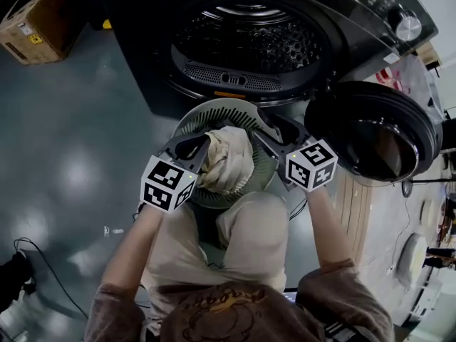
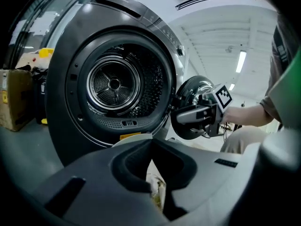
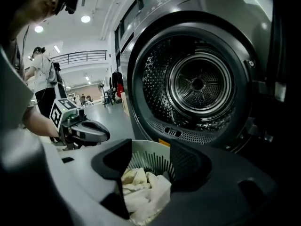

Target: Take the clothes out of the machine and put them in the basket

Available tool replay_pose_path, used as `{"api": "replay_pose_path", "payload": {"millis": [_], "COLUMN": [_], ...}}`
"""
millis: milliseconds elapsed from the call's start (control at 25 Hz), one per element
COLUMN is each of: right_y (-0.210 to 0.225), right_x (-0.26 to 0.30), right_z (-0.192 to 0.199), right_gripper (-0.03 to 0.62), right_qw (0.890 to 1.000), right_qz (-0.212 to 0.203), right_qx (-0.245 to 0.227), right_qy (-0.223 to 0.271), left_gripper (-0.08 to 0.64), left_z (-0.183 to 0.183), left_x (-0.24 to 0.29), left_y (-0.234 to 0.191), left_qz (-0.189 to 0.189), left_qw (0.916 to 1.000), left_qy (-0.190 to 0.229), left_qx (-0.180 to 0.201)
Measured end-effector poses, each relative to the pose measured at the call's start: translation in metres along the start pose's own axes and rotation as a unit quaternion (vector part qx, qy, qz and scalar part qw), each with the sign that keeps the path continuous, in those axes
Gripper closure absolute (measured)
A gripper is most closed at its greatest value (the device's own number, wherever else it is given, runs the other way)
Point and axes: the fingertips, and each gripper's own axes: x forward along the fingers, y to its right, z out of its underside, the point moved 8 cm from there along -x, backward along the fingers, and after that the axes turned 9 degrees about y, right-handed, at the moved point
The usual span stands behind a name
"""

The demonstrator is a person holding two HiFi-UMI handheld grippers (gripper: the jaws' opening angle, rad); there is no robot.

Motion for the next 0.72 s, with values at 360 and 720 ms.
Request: {"api": "replay_pose_path", "payload": {"millis": [360,720], "right_y": [-0.026,-0.058], "right_x": [-0.017,-0.093], "right_z": [-0.115,-0.293], "right_gripper": [0.368,0.367], "right_qw": [0.998,0.995], "right_qz": [-0.054,-0.078], "right_qx": [0.016,0.049], "right_qy": [-0.042,-0.041], "left_gripper": [0.554,0.554], "left_z": [-0.137,-0.335], "left_x": [-0.024,-0.077], "left_y": [0.017,0.059], "left_qz": [-0.03,-0.061], "left_qw": [0.9987,0.9969], "left_qy": [-0.03,-0.032], "left_qx": [-0.028,-0.037]}}
